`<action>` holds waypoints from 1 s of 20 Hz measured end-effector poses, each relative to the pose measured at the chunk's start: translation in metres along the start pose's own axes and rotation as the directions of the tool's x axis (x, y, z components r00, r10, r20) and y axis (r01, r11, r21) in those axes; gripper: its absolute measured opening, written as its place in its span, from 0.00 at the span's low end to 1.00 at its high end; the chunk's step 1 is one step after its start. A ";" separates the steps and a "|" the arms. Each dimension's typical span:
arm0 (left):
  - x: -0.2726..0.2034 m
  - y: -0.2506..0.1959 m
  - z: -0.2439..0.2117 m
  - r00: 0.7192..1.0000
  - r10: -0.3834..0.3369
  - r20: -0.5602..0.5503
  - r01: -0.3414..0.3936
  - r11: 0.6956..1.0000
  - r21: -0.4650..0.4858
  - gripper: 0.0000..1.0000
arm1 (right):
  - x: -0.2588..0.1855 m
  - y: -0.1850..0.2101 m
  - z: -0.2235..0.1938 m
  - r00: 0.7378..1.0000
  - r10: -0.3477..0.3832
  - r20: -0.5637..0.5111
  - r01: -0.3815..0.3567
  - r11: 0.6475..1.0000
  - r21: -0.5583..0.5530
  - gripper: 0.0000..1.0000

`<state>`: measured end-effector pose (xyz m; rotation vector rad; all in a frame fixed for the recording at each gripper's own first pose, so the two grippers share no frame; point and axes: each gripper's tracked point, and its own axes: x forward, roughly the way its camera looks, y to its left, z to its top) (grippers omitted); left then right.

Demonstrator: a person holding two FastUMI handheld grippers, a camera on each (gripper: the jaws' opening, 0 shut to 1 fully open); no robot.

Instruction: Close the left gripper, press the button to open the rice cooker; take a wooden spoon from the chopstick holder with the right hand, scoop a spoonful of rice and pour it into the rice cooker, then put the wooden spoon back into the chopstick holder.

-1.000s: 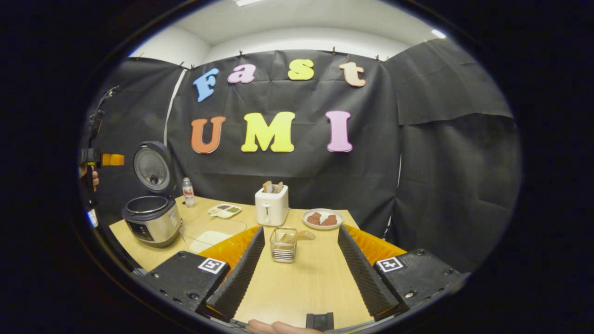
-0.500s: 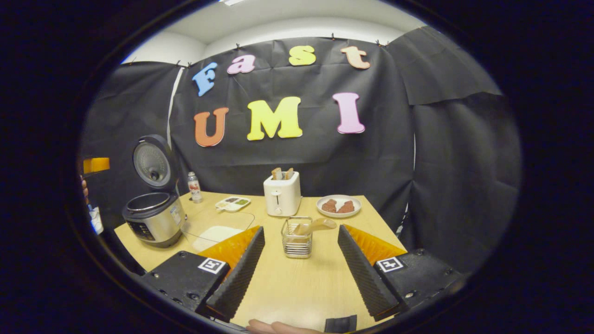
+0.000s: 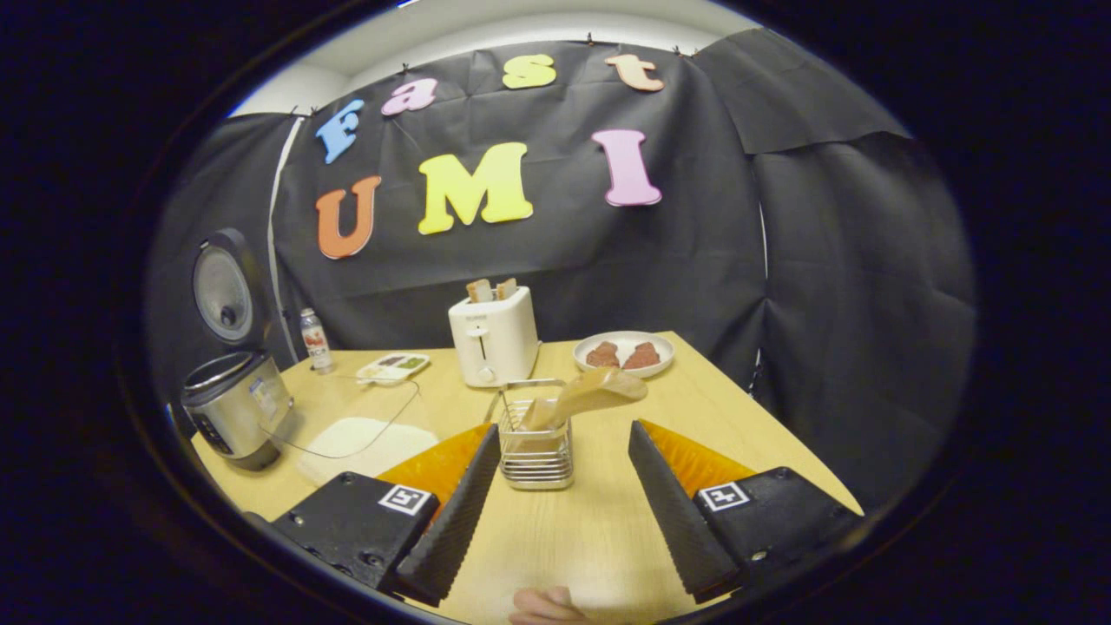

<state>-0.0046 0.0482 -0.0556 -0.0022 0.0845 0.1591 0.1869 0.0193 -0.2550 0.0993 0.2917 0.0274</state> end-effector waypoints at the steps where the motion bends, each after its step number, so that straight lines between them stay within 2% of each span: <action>1: 0.000 -0.003 -0.003 1.000 -0.012 -0.002 0.012 1.000 0.001 0.94 | 0.006 -0.001 0.002 1.000 -0.011 0.010 0.011 1.000 0.012 0.97; 3: 0.001 -0.005 -0.006 1.000 -0.021 -0.005 0.021 1.000 0.017 0.94 | 0.016 0.003 0.014 0.997 -0.019 0.074 0.018 1.000 0.006 0.96; 4: 0.003 -0.004 -0.008 1.000 -0.019 -0.012 0.019 1.000 0.025 0.94 | 0.020 0.007 0.021 0.994 -0.014 0.108 0.015 1.000 -0.001 0.89; 5: 0.002 -0.003 -0.011 1.000 -0.018 -0.021 0.019 0.999 0.030 0.94 | 0.027 0.006 0.022 0.992 -0.028 0.122 0.030 0.999 -0.015 0.91; 7: 0.001 -0.002 -0.012 1.000 -0.020 -0.022 0.021 0.999 0.030 0.95 | 0.038 0.007 0.018 0.992 -0.045 0.115 0.049 0.998 -0.031 0.85; 11: -0.001 -0.001 -0.014 0.999 -0.036 -0.023 0.037 0.999 0.017 0.94 | 0.059 0.014 0.010 0.996 -0.029 0.081 0.032 0.999 -0.035 0.67; 12: -0.001 0.000 -0.015 0.999 -0.035 -0.027 0.036 0.999 0.018 0.94 | 0.064 0.013 0.011 0.996 -0.032 0.077 0.035 0.999 -0.035 0.59; 13: -0.001 0.002 -0.016 0.999 -0.031 -0.029 0.032 0.999 0.021 0.94 | 0.069 0.014 0.010 0.997 -0.026 0.071 0.029 0.999 -0.032 0.59; 15: -0.001 0.003 -0.018 0.999 -0.026 -0.033 0.027 0.999 0.027 0.94 | 0.078 0.013 0.008 0.998 -0.019 0.054 0.020 1.000 -0.010 0.53; 16: -0.003 0.003 -0.018 0.999 -0.028 -0.032 0.029 0.999 0.027 0.94 | 0.080 0.014 0.009 0.999 -0.011 0.054 0.010 1.000 0.007 0.54; 17: -0.003 0.002 -0.018 0.999 -0.032 -0.030 0.033 0.999 0.027 0.94 | 0.082 0.014 0.011 0.998 -0.002 0.063 0.001 1.000 0.021 0.47; 20: -0.004 0.002 -0.017 0.999 -0.036 -0.022 0.037 0.999 0.032 0.95 | 0.087 0.018 0.018 0.997 0.022 0.080 -0.025 0.999 0.044 0.33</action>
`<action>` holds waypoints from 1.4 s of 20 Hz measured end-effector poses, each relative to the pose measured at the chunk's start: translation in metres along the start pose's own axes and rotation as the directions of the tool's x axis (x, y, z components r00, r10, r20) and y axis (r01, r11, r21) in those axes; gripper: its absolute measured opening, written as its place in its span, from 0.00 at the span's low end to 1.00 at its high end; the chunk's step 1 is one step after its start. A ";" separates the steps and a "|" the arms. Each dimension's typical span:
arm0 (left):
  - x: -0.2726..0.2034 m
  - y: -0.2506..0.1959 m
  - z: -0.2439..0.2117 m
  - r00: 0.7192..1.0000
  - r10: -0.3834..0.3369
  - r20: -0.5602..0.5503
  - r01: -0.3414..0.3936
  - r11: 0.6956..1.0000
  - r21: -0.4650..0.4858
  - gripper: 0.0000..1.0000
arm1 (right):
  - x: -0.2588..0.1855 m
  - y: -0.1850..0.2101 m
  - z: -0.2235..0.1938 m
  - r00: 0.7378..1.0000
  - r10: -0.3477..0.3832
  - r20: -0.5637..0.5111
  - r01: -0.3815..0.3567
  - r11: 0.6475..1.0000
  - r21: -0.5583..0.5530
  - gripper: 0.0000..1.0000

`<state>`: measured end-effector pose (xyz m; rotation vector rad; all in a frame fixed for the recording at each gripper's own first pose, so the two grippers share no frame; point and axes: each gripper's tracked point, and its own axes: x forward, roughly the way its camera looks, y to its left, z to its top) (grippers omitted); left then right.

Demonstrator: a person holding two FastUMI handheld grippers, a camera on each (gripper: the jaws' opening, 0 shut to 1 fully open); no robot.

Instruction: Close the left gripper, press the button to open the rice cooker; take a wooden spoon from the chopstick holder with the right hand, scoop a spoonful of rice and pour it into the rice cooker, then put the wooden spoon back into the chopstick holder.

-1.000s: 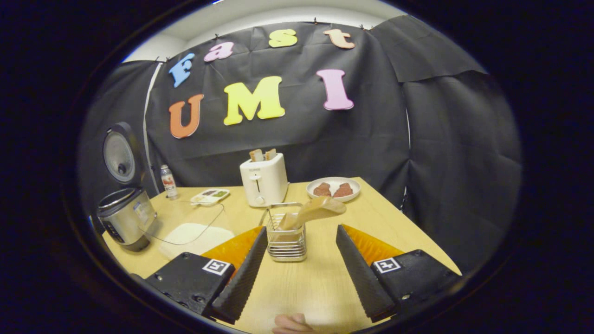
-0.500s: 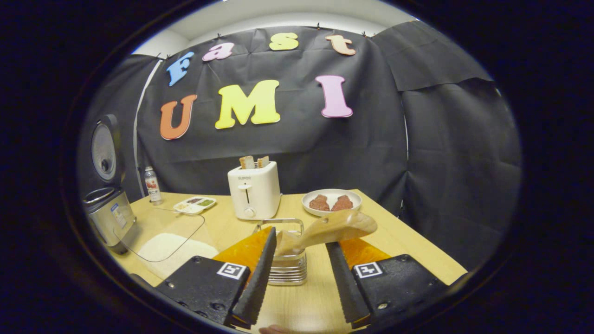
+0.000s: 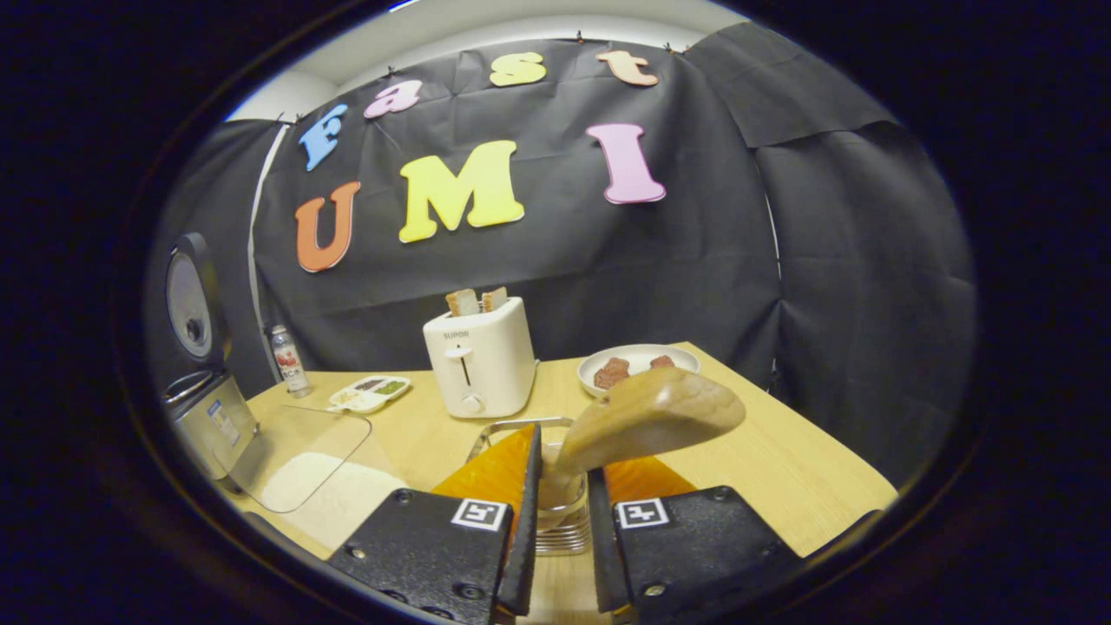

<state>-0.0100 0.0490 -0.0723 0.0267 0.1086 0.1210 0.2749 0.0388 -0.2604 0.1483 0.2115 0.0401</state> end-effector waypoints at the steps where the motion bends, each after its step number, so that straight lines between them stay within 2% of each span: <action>1: -0.002 0.000 0.001 1.000 -0.002 0.002 0.002 1.000 0.001 0.94 | 0.002 0.005 0.002 1.000 0.012 0.002 -0.012 1.000 0.002 0.30; 4: -0.006 0.001 0.000 1.000 -0.008 0.009 0.008 1.000 -0.004 0.94 | 0.007 0.012 0.006 1.000 0.021 -0.006 -0.021 1.000 -0.016 0.17; 6: -0.007 0.002 -0.002 1.000 -0.010 0.009 0.010 1.000 -0.006 0.95 | 0.008 0.018 0.007 0.999 0.026 -0.020 -0.026 0.999 -0.033 0.14; 11: -0.014 0.008 -0.003 1.000 -0.006 0.012 0.006 1.000 -0.016 0.94 | -0.004 0.025 0.029 0.998 0.067 0.015 -0.067 0.997 -0.027 0.09; 18: -0.022 0.022 -0.006 1.000 -0.002 0.013 0.003 0.999 -0.042 0.94 | -0.039 0.028 0.088 0.994 0.072 0.078 -0.065 0.994 -0.083 0.09; 24: -0.029 0.035 -0.010 1.000 0.008 0.005 -0.008 0.998 -0.063 0.95 | -0.081 0.090 0.128 0.972 0.210 0.102 -0.202 0.976 -0.084 0.09; 26: -0.031 0.040 -0.011 1.000 0.015 0.005 -0.014 0.998 -0.064 0.95 | -0.089 0.123 0.128 0.957 0.276 0.091 -0.268 0.959 -0.095 0.08; 27: -0.033 0.041 -0.011 1.000 0.016 0.005 -0.016 0.998 -0.064 0.95 | -0.092 0.138 0.124 0.949 0.305 0.077 -0.297 0.949 -0.104 0.12; 28: -0.034 0.043 -0.012 1.000 0.020 0.005 -0.019 0.998 -0.065 0.94 | -0.091 0.151 0.119 0.945 0.320 0.066 -0.310 0.942 -0.130 0.08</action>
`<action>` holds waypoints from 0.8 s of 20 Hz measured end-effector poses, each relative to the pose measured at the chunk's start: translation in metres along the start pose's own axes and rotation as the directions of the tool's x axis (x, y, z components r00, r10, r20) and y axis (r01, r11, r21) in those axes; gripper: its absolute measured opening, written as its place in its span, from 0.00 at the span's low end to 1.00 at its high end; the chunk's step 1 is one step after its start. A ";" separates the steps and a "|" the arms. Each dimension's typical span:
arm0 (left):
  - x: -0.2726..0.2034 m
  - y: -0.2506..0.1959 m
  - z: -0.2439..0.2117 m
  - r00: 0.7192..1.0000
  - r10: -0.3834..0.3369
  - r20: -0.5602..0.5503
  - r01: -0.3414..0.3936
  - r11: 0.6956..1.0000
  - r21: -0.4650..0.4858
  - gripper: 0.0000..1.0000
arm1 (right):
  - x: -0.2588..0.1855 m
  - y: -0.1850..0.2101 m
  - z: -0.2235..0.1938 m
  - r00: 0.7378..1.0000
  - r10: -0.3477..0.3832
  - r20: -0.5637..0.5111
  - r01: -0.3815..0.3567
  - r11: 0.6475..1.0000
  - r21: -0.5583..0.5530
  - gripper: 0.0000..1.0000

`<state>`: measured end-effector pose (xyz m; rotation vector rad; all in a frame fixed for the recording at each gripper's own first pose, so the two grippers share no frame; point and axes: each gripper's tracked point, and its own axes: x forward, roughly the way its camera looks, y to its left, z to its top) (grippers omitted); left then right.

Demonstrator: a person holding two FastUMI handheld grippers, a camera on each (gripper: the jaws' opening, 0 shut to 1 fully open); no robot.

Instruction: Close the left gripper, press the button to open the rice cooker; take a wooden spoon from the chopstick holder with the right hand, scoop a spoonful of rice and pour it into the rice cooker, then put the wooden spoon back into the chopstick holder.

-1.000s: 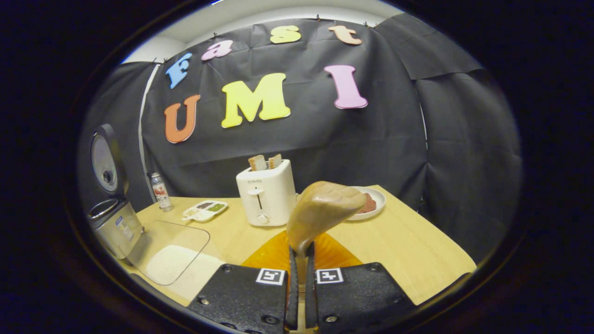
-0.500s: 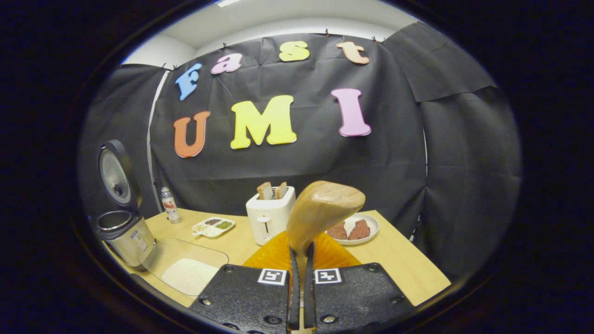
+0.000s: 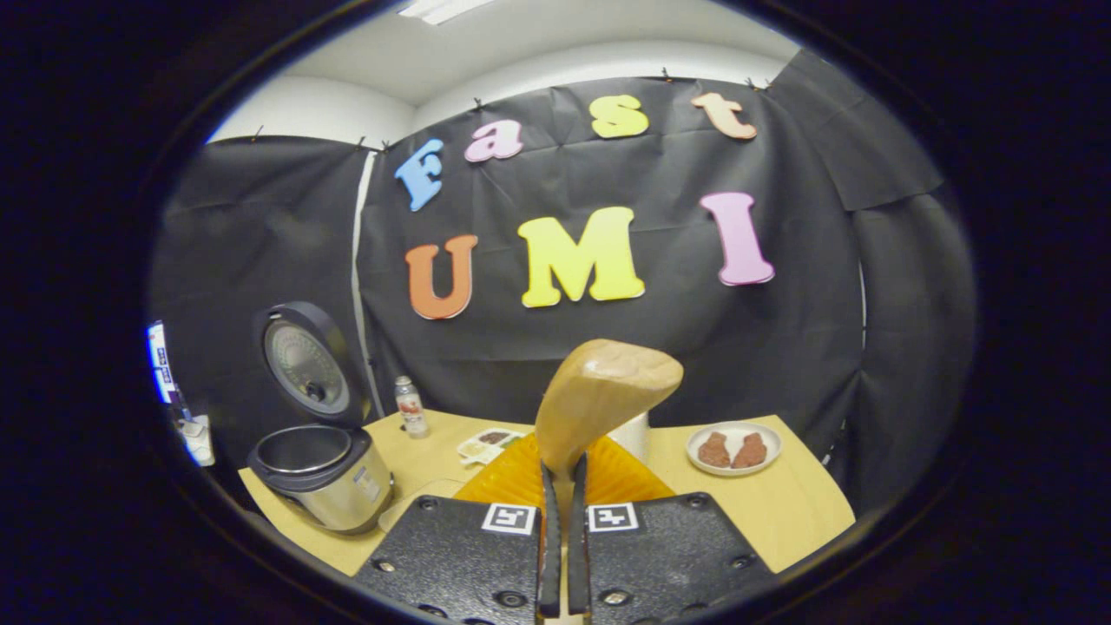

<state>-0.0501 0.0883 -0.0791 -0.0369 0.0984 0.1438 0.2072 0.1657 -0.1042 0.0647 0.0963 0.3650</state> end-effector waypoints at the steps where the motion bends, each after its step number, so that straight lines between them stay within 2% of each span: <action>1: -0.002 0.002 0.000 1.000 0.007 0.003 -0.007 1.000 -0.002 0.94 | 0.004 0.009 -0.005 1.000 0.005 -0.007 -0.005 1.000 -0.026 0.08; 4: -0.004 0.003 0.001 1.000 0.008 0.011 -0.008 1.000 -0.006 0.94 | 0.023 0.040 -0.039 0.997 0.035 -0.064 -0.041 0.996 -0.085 0.08; 9: -0.001 0.003 -0.010 1.000 0.001 -0.010 -0.001 1.000 -0.003 0.95 | 0.058 0.070 -0.106 0.976 0.085 -0.200 -0.094 0.995 -0.036 0.09; 13: 0.004 0.009 -0.019 0.999 0.007 -0.032 -0.007 1.000 -0.007 0.95 | 0.073 0.076 -0.140 0.962 0.085 -0.259 -0.090 0.996 -0.010 0.08; 16: 0.008 0.013 -0.022 0.999 0.014 -0.036 -0.014 1.000 -0.019 0.94 | 0.073 0.070 -0.147 0.966 0.070 -0.251 -0.063 0.997 0.039 0.09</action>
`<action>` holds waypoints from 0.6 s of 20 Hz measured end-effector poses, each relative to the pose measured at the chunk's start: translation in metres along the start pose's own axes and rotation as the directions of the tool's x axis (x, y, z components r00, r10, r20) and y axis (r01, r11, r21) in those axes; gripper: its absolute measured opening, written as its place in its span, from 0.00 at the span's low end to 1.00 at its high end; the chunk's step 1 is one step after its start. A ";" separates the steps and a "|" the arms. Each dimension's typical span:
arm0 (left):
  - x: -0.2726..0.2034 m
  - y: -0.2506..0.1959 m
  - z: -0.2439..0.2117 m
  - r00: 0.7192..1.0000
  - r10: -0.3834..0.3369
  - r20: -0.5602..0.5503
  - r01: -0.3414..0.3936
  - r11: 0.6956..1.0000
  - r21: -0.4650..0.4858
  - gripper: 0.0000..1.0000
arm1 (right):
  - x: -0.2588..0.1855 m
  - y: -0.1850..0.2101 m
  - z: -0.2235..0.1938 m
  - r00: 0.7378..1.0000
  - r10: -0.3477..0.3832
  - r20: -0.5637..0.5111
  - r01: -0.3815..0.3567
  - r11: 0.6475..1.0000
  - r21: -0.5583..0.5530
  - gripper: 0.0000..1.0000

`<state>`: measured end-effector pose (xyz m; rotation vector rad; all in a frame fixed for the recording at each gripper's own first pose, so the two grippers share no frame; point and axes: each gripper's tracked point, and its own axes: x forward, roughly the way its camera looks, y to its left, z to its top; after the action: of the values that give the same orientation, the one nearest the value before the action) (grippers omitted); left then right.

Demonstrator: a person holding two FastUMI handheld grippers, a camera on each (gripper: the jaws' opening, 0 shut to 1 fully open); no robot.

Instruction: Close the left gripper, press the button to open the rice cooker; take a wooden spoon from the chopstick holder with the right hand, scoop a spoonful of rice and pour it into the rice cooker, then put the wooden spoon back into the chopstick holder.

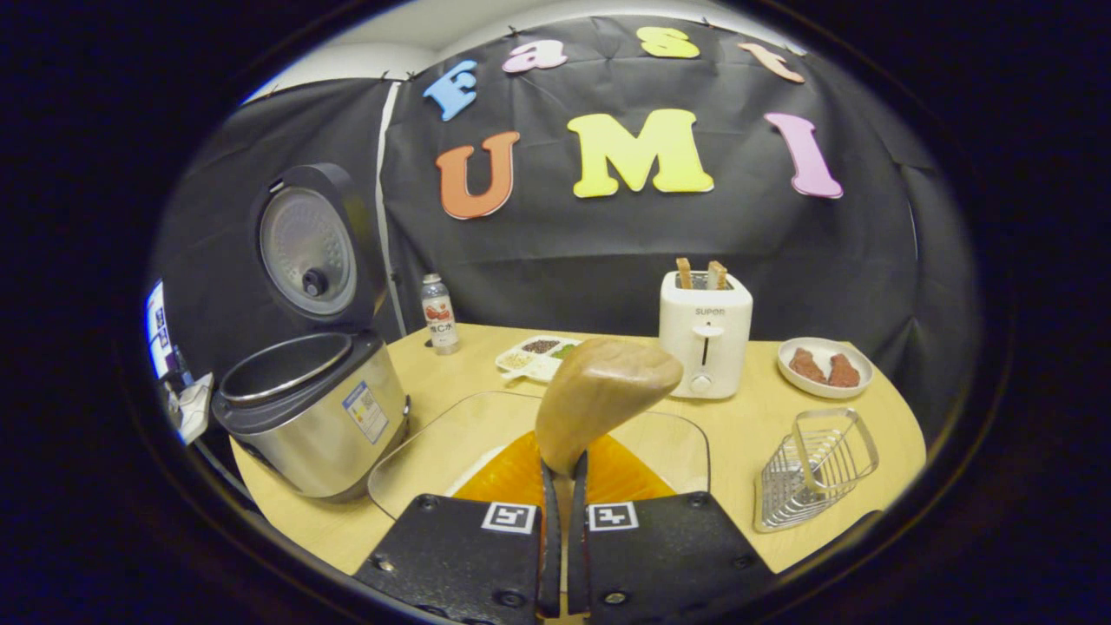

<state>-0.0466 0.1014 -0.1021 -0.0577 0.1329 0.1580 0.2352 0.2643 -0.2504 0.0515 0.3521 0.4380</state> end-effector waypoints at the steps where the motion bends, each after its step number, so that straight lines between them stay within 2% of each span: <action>1: 0.001 0.000 -0.001 1.000 0.000 -0.002 0.000 1.000 -0.005 0.94 | 0.001 0.000 -0.002 1.000 0.009 -0.001 -0.009 1.000 0.009 0.08; 9: 0.003 -0.008 -0.001 1.000 -0.015 -0.001 0.015 1.000 0.016 0.94 | 0.010 0.002 -0.013 0.997 0.077 -0.020 -0.070 0.972 0.226 0.09; 12: 0.003 -0.009 0.001 1.000 -0.016 0.002 0.016 1.000 0.017 0.94 | 0.014 -0.003 -0.014 0.993 0.112 -0.040 -0.093 0.941 0.326 0.09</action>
<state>-0.0421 0.0934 -0.1014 -0.0413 0.1319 0.1409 0.2435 0.2666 -0.2684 0.3800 0.4778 0.4821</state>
